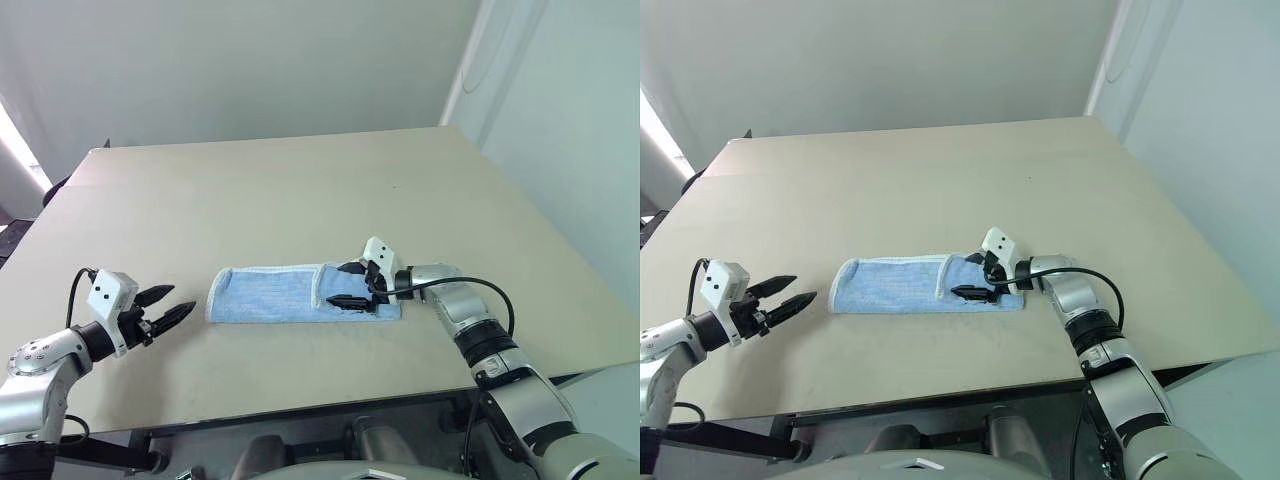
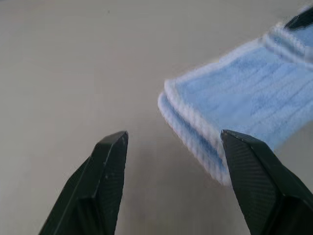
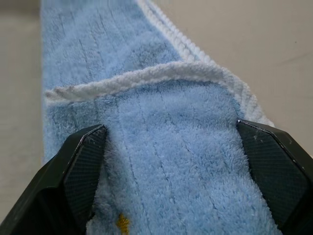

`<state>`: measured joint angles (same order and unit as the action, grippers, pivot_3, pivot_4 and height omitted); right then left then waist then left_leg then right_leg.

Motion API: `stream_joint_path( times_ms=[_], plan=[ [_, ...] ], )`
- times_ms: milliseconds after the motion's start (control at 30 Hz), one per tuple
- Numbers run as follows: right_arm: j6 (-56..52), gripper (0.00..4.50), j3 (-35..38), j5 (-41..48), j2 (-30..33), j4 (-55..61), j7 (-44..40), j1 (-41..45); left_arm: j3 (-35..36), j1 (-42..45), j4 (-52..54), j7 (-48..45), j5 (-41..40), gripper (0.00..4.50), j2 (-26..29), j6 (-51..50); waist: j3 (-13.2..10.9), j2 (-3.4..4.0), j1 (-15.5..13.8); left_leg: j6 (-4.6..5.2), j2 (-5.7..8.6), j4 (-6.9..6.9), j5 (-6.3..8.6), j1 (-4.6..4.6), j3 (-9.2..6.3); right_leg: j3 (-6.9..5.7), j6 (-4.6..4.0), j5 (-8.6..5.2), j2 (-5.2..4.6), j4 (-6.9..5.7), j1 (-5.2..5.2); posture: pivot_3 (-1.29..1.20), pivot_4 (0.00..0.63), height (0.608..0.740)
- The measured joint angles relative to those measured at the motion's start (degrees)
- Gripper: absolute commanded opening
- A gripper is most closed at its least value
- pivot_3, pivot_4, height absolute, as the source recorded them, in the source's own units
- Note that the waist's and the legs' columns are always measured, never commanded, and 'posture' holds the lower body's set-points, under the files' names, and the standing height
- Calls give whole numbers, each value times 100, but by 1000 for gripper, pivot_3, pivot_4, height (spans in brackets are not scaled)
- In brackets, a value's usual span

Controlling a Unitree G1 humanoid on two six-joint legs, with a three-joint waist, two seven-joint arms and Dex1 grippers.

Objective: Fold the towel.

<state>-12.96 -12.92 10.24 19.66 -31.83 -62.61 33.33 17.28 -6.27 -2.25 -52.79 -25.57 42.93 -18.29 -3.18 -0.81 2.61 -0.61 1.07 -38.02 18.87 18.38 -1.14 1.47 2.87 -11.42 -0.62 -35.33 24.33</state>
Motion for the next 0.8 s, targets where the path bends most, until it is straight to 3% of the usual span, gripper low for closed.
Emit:
stream_joint_path(
  times_ms=[100,167,467,800],
  plan=[
    [-420,4500,227,264,17,376,-75,-5,19,62,51,8,-312,3803,-69,-611,-3,5,-8,0,2,0,0,5,-1,-1,5,3,-4,2,2,0,0,740],
    [-676,4500,302,387,20,653,-47,-1,50,200,59,69,-615,4466,-162,-1078,-1,1,-12,0,2,-1,0,6,-4,-2,16,9,-7,3,3,0,0,740],
    [-1935,4500,654,677,-50,742,531,184,-447,1079,-11,585,-880,4491,-316,-3088,3,10,-19,-1,10,-1,0,5,-8,-2,16,10,-6,0,1,0,0,740],
    [-1780,4500,664,461,-54,751,1095,179,-742,1794,-402,623,-791,4491,-541,-3732,23,55,-186,-2,29,-19,-1,-5,-9,-1,3,-3,-18,8,-28,0,0,740]
  ],
)
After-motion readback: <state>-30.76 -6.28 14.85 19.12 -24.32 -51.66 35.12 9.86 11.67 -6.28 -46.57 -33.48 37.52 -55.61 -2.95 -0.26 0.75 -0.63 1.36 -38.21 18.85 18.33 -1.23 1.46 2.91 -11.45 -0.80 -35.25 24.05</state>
